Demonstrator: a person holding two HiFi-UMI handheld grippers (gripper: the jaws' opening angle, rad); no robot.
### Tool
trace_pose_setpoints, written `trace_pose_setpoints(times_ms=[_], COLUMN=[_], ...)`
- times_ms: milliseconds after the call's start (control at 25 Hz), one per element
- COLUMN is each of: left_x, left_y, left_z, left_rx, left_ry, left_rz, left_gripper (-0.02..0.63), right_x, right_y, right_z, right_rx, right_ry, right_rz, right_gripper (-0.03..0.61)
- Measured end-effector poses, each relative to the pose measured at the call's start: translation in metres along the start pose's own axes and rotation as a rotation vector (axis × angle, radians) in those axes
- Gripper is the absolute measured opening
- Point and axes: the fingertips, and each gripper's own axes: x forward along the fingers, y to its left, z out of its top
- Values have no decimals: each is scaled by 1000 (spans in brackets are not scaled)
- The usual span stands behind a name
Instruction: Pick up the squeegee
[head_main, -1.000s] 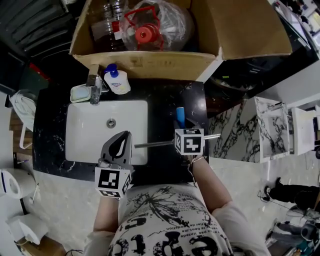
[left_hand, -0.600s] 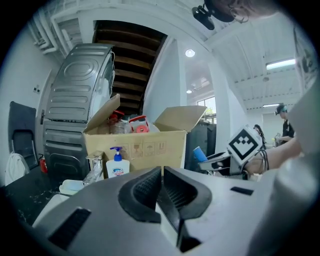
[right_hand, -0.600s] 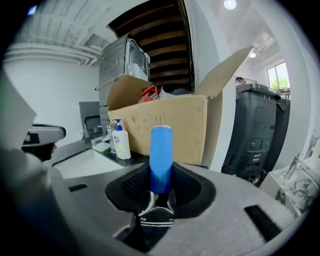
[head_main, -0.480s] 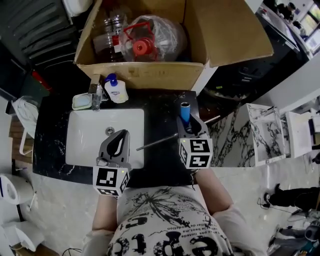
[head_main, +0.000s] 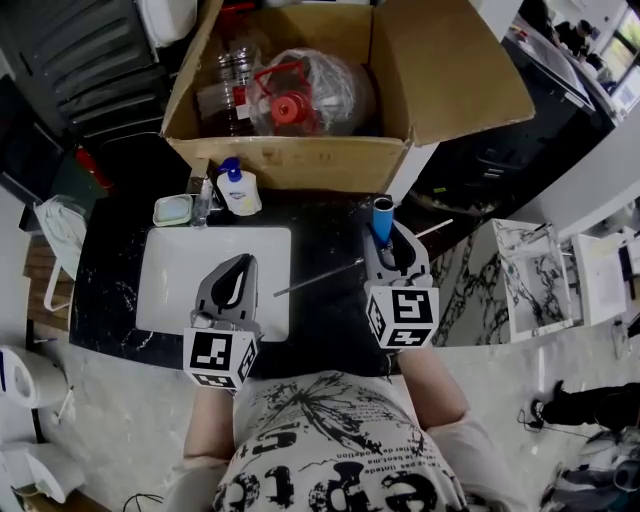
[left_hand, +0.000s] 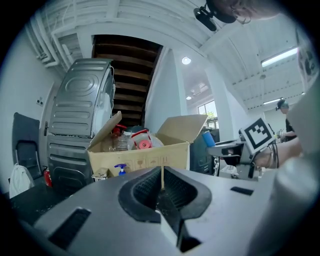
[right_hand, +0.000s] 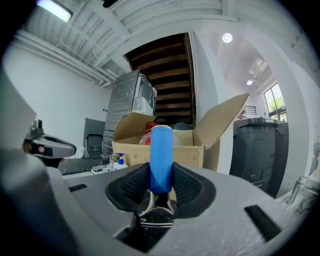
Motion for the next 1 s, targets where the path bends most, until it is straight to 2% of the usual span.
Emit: trace_pose_setpoints(times_ms=[1000], left_x=[-8], left_y=[-14], left_z=[7], left_rx=[13], left_ry=[-10], left_rz=[5], left_gripper=[18], right_x=[-16], right_y=[-8], right_z=[-5], right_rx=[56], right_ry=[5], right_rz=[13], right_gripper=[123])
